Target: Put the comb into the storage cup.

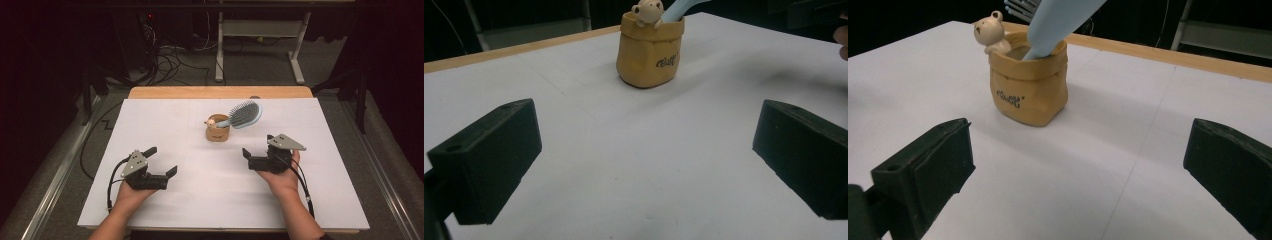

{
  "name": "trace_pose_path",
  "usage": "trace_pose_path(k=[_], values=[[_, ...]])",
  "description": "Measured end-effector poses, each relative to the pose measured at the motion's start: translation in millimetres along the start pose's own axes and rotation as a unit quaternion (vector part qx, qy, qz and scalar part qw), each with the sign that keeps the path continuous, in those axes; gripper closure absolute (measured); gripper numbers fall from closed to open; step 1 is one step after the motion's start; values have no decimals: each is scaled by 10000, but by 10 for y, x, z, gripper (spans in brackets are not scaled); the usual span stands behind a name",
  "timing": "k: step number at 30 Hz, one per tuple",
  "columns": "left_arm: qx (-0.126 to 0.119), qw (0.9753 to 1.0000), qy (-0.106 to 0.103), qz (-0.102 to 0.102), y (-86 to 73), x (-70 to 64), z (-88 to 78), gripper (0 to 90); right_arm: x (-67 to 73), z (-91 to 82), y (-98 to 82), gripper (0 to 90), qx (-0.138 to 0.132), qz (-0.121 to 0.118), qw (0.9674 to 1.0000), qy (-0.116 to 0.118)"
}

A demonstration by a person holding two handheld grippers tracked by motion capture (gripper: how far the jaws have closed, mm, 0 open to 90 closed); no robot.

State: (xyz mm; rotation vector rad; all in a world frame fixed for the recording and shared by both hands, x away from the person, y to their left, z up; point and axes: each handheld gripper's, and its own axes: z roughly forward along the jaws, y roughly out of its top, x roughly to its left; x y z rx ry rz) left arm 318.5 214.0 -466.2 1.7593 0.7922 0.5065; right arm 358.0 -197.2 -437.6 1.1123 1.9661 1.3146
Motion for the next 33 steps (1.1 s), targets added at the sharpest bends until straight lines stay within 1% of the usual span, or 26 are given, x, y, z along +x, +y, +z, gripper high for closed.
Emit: trace_pose_path(k=[4, 6, 9, 15, 19, 21, 24, 26, 28, 29, 33], values=[[24, 10000, 15, -4, -1, 10, -10, 0, -10, -136, -87, 3, -91, -66, 9999, -26], [33, 10000, 19, -4, -1, 18, -17, 0, -15, -203, -134, 3, -118, -136, 9998, -58], [35, 10000, 40, 5, -4, 31, -21, 0, -39, -312, -210, 3, -176, -154, 9997, -81], [69, 10000, 56, 39, -5, 45, -18, 0, -146, -543, -371, 3, -213, -39, 9995, -221], [88, 9999, 60, 55, -3, 40, -26, 0, -226, -708, -457, 3, -304, 10, 9991, -306], [109, 9999, 51, 60, -2, 32, -48, 0, -261, -792, -499, 3, -362, 42, 9987, -366], [114, 9999, 67, 92, -28, 16, -127, 0, -313, -903, -547, 3, -452, 68, 9981, -423], [114, 9999, 75, 83, -48, 21, -168, 0, -343, -944, -558, 3, -559, 107, 9974, -438], [89, 9999, 108, 14, -58, 41, -192, 0, -352, -949, -549, 3, -613, 154, 9971, -414], [60, 9999, 117, -14, -58, 53, -199, 0, -349, -943, -544, 3, -636, 130, 9970, -412], [19, 9999, 165, -35, -54, 73, -212, 0, -325, -915, -546, 3, -608, 88, 9974, -367]])
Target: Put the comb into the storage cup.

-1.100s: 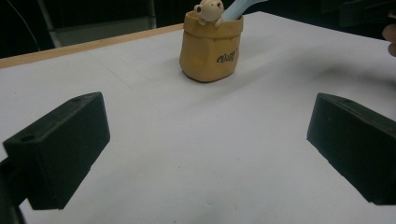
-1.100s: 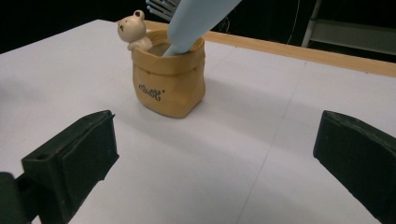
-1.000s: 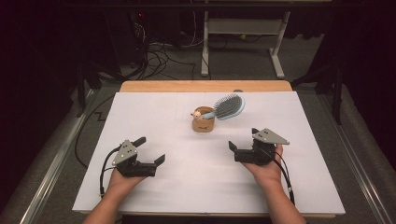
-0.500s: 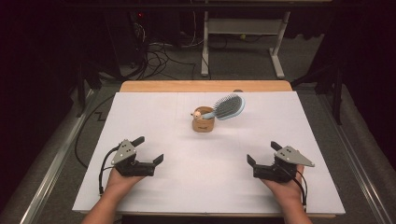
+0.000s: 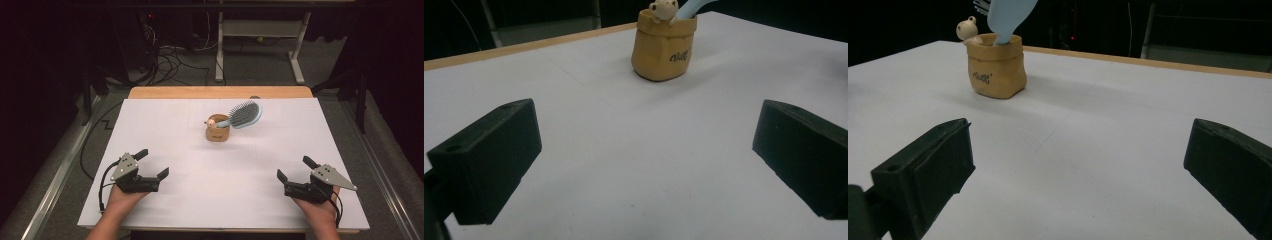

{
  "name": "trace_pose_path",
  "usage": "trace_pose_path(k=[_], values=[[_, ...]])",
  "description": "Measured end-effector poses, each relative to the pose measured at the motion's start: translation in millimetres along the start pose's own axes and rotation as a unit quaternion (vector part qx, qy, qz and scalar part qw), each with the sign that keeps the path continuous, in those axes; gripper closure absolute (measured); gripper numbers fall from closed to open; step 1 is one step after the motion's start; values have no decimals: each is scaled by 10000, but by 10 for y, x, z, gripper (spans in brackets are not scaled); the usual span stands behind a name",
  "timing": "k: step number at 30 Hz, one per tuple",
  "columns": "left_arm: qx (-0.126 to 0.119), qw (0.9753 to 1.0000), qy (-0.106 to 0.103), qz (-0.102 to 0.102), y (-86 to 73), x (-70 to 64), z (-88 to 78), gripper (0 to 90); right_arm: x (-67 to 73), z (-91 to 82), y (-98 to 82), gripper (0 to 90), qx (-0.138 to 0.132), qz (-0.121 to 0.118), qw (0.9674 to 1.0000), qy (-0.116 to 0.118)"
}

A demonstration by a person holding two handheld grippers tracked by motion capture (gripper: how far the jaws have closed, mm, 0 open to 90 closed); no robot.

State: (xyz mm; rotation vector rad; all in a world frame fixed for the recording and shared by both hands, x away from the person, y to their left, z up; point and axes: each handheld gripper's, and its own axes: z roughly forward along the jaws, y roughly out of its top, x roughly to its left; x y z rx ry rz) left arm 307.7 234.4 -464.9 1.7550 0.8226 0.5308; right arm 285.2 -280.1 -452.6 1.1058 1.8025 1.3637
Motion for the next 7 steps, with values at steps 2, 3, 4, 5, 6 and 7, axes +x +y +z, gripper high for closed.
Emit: trace_pose_path(k=[2, 3, 4, 5, 6, 7], values=[[-18, 10000, 12, 4, 1, 3, -6, 0, 7, 6, -7, 3, 48, -37, 10000, -17], [-23, 10000, 13, 12, 4, 4, -9, 0, 7, 13, -10, 3, 53, -45, 10000, -24], [-25, 10000, 16, 17, 5, 4, -12, 0, 5, 15, -13, 3, 73, -36, 10000, -22], [-26, 10000, 16, 14, 6, 5, -14, 0, 3, 17, -16, 3, 81, -43, 10000, -29], [-20, 10000, 9, 8, 7, 7, -15, 0, 3, 19, -18, 3, 97, -48, 9999, -33], [-16, 10000, -1, 5, 6, 7, -15, 0, 4, 20, -18, 3, 107, -54, 9999, -37]])
